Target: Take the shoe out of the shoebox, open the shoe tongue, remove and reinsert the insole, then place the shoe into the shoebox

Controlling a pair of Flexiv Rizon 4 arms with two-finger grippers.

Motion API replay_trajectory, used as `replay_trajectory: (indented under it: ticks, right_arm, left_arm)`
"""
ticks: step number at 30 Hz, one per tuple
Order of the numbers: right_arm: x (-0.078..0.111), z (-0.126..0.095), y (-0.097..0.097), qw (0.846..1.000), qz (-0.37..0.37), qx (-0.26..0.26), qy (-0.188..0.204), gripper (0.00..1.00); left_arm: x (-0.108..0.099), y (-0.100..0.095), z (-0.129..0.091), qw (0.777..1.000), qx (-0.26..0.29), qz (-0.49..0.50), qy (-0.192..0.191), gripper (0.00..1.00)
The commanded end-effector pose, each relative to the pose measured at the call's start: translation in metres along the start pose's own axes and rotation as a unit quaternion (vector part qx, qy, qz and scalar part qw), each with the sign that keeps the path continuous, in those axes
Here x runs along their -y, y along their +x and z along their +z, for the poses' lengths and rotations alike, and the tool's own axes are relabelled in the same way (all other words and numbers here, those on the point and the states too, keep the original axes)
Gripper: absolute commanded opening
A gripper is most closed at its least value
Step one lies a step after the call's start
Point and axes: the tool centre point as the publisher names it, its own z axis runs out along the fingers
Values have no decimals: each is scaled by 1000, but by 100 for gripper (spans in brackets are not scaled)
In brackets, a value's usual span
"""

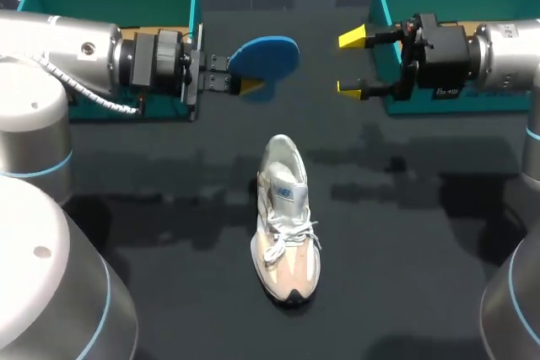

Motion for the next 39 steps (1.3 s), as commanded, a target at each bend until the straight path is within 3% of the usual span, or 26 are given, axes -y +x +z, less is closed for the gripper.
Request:
replay_trajectory:
  ticks: [1, 10, 19, 23, 29, 39]
  right_arm:
    - [1, 0, 0, 1000, 1, 2, 0, 100]
    - [1, 0, 0, 1000, 1, 2, 0, 100]
    - [1, 0, 0, 1000, 1, 2, 0, 100]
    - [1, 0, 0, 1000, 1, 2, 0, 100]
    - [1, 0, 0, 1000, 1, 2, 0, 100]
    - [1, 0, 0, 1000, 1, 2, 0, 100]
  left_arm:
    - [9, -7, 6, 992, -64, -98, -53, 0]
    - [24, -14, 1, 940, -74, -325, -65, 0]
    - [23, -11, 1, 883, -74, -458, -65, 0]
    - [20, -12, 2, 843, -65, -531, -44, 0]
    - [18, -19, 6, 766, -36, -642, -6, 0]
    - [3, -22, 18, 656, -11, -755, 6, 0]
